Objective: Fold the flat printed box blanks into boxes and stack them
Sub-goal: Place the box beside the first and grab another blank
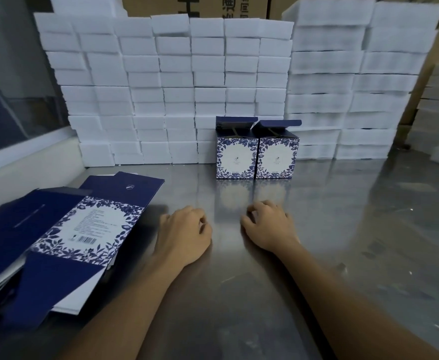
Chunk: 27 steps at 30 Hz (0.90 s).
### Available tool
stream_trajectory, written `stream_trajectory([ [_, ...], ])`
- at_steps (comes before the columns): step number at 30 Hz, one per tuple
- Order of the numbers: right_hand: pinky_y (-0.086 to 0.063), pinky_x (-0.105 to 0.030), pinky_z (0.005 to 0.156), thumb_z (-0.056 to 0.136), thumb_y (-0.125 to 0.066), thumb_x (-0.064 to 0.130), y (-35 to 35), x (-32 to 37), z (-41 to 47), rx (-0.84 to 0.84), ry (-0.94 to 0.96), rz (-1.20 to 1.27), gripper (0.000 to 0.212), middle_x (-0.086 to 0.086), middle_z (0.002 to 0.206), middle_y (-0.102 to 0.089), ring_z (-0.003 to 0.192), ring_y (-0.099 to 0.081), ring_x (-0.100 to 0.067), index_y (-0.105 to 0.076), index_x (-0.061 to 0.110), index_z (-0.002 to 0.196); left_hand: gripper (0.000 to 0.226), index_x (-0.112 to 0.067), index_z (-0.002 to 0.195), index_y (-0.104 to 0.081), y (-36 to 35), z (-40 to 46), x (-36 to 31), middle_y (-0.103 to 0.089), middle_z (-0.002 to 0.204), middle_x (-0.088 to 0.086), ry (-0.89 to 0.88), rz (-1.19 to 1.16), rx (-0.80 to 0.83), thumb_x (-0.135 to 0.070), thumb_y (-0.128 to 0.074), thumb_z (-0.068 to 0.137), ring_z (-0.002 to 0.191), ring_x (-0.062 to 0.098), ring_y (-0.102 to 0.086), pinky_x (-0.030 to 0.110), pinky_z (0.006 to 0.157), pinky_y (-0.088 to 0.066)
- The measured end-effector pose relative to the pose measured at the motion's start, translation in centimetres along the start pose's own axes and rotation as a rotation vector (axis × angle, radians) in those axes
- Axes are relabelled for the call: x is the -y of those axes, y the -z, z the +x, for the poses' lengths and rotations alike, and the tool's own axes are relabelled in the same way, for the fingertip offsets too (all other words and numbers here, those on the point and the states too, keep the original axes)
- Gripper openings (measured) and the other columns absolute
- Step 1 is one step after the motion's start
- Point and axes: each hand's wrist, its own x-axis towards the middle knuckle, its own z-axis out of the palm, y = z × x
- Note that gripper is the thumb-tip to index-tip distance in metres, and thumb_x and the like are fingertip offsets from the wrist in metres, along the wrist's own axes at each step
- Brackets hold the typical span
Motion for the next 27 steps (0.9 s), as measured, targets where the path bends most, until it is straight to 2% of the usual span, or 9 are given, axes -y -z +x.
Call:
stream_trajectory([
  [3, -0.041, -0.039, 0.102, 0.092, -0.057, 0.040, 0.7, 0.0, -0.6, -0.018, -0.012, 0.062, 0.028, -0.005, 0.124, -0.061, 0.118, -0.055, -0.029, -0.069, 0.026, 0.112, 0.023, -0.023, 0.100, -0.067, 2.2, -0.4, 0.2, -0.069, 0.101, -0.005, 0.054, 0.108, -0.137, -0.038, -0.051, 0.093, 0.090, 0.019, -0.062, 0.042, 0.103, -0.029],
  [6, -0.049, -0.039, 0.096, 0.090, -0.060, 0.035, 1.3, 0.0, -0.9, -0.024, -0.047, 0.187, 0.017, -0.005, 0.102, -0.072, 0.105, -0.064, -0.028, -0.072, 0.025, 0.097, 0.035, -0.018, 0.113, -0.064, 4.8, 0.1, 1.0, -0.065, 0.112, 0.007, 0.218, 0.279, -0.230, -0.040, -0.053, 0.088, 0.104, 0.029, -0.058, 0.054, 0.105, -0.024],
  [9, -0.054, -0.039, 0.088, 0.090, -0.060, 0.032, 1.5, -0.1, -0.9, -0.029, -0.095, 0.320, 0.016, -0.003, 0.074, -0.072, 0.087, -0.070, -0.028, -0.070, 0.022, 0.082, 0.063, -0.020, 0.137, -0.042, 6.5, 0.3, 3.0, -0.042, 0.142, 0.017, 0.488, 0.306, 0.015, -0.051, -0.057, 0.085, 0.129, 0.041, -0.040, 0.059, 0.106, -0.024],
  [11, -0.055, -0.039, 0.087, 0.090, -0.061, 0.031, 1.5, -0.2, -0.9, -0.031, -0.105, 0.356, 0.018, -0.002, 0.067, -0.069, 0.082, -0.070, -0.027, -0.069, 0.019, 0.079, 0.076, -0.020, 0.144, -0.031, 7.2, 0.2, 4.7, -0.031, 0.148, 0.022, 0.597, 0.211, 0.148, -0.050, -0.066, 0.083, 0.134, 0.047, -0.033, 0.053, 0.104, -0.032],
  [12, -0.055, -0.039, 0.086, 0.090, -0.061, 0.031, 1.5, -0.2, -0.9, -0.034, -0.106, 0.359, 0.019, -0.001, 0.065, -0.069, 0.080, -0.070, -0.026, -0.069, 0.019, 0.078, 0.077, -0.019, 0.143, -0.031, 7.4, 0.2, 5.4, -0.033, 0.146, 0.022, 0.624, 0.171, 0.168, -0.045, -0.070, 0.082, 0.131, 0.047, -0.037, 0.050, 0.101, -0.037],
  [16, -0.056, -0.038, 0.085, 0.091, -0.062, 0.032, 1.4, -0.3, -0.7, -0.039, -0.111, 0.375, 0.019, -0.001, 0.067, -0.070, 0.078, -0.070, -0.026, -0.069, 0.019, 0.079, 0.051, -0.015, 0.127, -0.052, 7.7, 0.1, 6.7, -0.056, 0.127, 0.014, 0.625, 0.104, 0.132, -0.043, -0.065, 0.086, 0.115, 0.038, -0.052, 0.040, 0.080, -0.040],
  [21, -0.056, -0.038, 0.082, 0.091, -0.062, 0.031, 1.3, -0.3, -0.7, -0.048, -0.110, 0.384, 0.019, 0.000, 0.066, -0.071, 0.073, -0.069, -0.024, -0.068, 0.020, 0.077, 0.050, -0.016, 0.128, -0.054, 7.7, 0.1, 6.5, -0.057, 0.129, 0.014, 0.637, 0.094, 0.130, -0.050, -0.056, 0.091, 0.118, 0.039, -0.051, 0.044, 0.088, -0.043],
  [24, -0.056, -0.036, 0.081, 0.091, -0.063, 0.030, 1.3, -0.3, -0.8, -0.056, -0.109, 0.388, 0.019, 0.002, 0.068, -0.072, 0.074, -0.070, -0.023, -0.068, 0.021, 0.076, 0.035, -0.014, 0.123, -0.053, 7.4, 0.0, 6.1, -0.057, 0.126, 0.015, 0.603, 0.131, 0.106, -0.035, -0.051, 0.095, 0.115, 0.039, -0.052, 0.041, 0.083, -0.039],
  [27, -0.054, -0.034, 0.079, 0.091, -0.065, 0.029, 1.2, -0.4, -0.8, -0.064, -0.095, 0.388, 0.017, 0.003, 0.073, -0.072, 0.079, -0.069, -0.021, -0.068, 0.021, 0.075, 0.029, -0.011, 0.118, -0.052, 6.8, -0.4, 5.8, -0.058, 0.119, 0.015, 0.539, 0.198, 0.055, -0.016, -0.057, 0.090, 0.108, 0.037, -0.055, 0.041, 0.080, -0.040],
])
